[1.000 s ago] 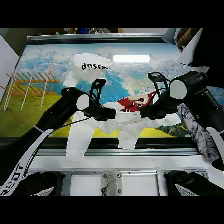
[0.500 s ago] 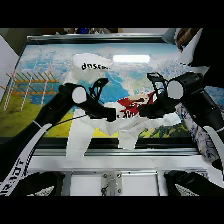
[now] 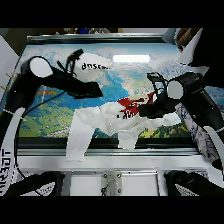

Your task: Fold the clothes and pants, and hang the long-sleeved shirts on hangers.

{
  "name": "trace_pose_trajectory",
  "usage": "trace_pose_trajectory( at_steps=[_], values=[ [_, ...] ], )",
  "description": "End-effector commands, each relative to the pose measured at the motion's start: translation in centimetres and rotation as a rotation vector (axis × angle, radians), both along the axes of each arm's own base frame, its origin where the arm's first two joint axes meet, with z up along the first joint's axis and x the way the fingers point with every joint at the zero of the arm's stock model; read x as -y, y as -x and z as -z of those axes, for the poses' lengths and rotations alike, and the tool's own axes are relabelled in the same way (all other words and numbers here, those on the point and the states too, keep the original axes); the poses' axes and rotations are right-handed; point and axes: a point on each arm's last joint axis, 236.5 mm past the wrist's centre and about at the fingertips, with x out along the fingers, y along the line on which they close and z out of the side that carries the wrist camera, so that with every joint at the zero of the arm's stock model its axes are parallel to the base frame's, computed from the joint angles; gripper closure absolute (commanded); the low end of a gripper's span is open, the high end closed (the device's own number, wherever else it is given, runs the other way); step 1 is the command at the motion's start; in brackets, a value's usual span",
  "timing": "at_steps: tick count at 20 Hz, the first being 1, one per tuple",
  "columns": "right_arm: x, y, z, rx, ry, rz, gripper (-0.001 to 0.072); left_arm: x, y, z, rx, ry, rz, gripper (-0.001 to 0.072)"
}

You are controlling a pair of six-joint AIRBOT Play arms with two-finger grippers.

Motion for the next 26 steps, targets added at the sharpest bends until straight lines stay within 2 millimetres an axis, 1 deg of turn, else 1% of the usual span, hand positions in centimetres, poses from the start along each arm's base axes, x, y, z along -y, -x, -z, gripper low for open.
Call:
trace_pose_trajectory(
  at_steps=[1,3,4,5,6,7,8,10,11,12,13,15,16,17,19,21,23,24,26],
  values=[
    [0.0,0.0,0.0,-0.002,0.001,-0.001,0.0682,-7.0,-3.5,0.1,0.057,-0.092,-0.136,0.0128],
    [-0.1,0.0,0.0,-0.002,-0.001,-0.001,0.0682,-14.1,-5.2,1.6,0.093,-0.299,-0.247,0.0128],
    [0.0,0.0,0.0,-0.002,0.0,-0.001,0.0682,-17.5,-6.0,1.9,0.114,-0.391,-0.308,0.0127],
    [-0.1,0.0,0.0,-0.003,-0.001,-0.001,0.0682,-20.6,-6.7,1.9,0.139,-0.472,-0.361,0.0127],
    [-0.1,0.1,0.0,-0.003,-0.002,-0.002,0.0682,-23.2,-7.3,2.0,0.156,-0.529,-0.401,0.0127],
    [-0.1,0.1,0.0,-0.003,-0.002,-0.002,0.0682,-25.5,-7.8,2.3,0.162,-0.565,-0.44,0.0127],
    [-0.1,0.1,0.0,-0.003,-0.002,-0.002,0.0682,-27.2,-8.2,2.9,0.154,-0.585,-0.468,0.0127],
    [-0.1,0.0,0.0,-0.003,-0.002,-0.002,0.0682,-30.2,-8.9,5.3,0.112,-0.629,-0.504,0.0128],
    [-0.1,0.1,0.1,-0.004,-0.002,-0.002,0.0682,-31.4,-9.3,6.8,0.089,-0.655,-0.51,0.0128],
    [-0.1,0.1,0.1,-0.004,-0.002,-0.002,0.0682,-32.5,-9.8,8.6,0.067,-0.688,-0.508,0.0129],
    [-0.1,0.1,0.0,-0.003,-0.001,-0.002,0.0682,-33.2,-10.3,10.6,0.049,-0.71,-0.499,0.0129],
    [-0.1,0.0,0.1,-0.003,-0.002,-0.002,0.0682,-33.9,-10.7,14.5,0.021,-0.751,-0.465,0.013],
    [-0.1,0.0,0.1,-0.005,-0.001,-0.002,0.0682,-34.4,-10.6,16.3,0.013,-0.771,-0.461,0.015],
    [-0.1,0.0,0.1,-0.005,-0.001,-0.002,0.0682,-34.9,-10.7,17.8,0.019,-0.791,-0.47,0.015],
    [-0.1,0.0,0.1,-0.006,0.0,-0.002,0.0682,-35.5,-11.3,19.3,0.077,-0.8,-0.5,0.0149],
    [-0.1,0.0,0.2,-0.007,0.0,-0.002,0.0682,-35.3,-12.5,19.6,0.153,-0.79,-0.492,0.0149],
    [-0.1,0.0,0.2,-0.008,0.001,-0.002,0.0682,-35.2,-13.8,19.5,0.223,-0.785,-0.484,0.0149],
    [-0.1,0.0,0.2,-0.008,0.0,-0.002,0.0682,-35.6,-14.0,19.5,0.232,-0.812,-0.467,0.0149],
    [-0.1,0.0,0.2,-0.008,0.001,-0.002,0.0682,-36.5,-13.6,20.2,0.189,-0.856,-0.447,0.0149]
  ],
)
